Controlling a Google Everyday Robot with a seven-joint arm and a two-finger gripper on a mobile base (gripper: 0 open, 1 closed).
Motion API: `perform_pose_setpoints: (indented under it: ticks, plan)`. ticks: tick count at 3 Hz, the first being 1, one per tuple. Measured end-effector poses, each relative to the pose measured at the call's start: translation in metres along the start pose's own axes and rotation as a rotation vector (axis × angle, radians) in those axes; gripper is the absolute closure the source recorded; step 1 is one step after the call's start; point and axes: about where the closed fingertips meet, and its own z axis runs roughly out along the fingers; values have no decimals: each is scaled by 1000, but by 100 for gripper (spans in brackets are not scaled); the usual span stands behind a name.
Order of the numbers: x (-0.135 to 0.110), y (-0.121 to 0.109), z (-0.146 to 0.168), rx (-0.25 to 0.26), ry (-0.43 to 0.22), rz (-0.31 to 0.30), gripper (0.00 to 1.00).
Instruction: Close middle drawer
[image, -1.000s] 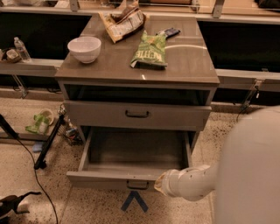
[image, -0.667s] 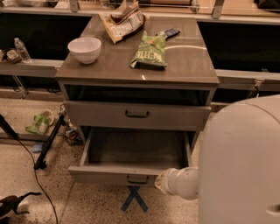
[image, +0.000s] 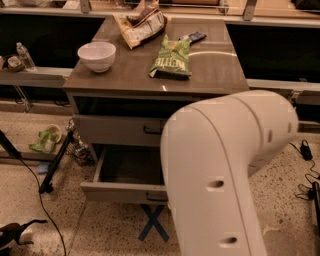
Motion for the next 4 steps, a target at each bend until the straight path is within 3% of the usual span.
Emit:
perform_pose_setpoints:
  ticks: [1, 4]
  plan:
    - [-12, -10, 19, 51, -7, -13, 100]
    - [-10, -11, 18, 51, -7, -13, 100]
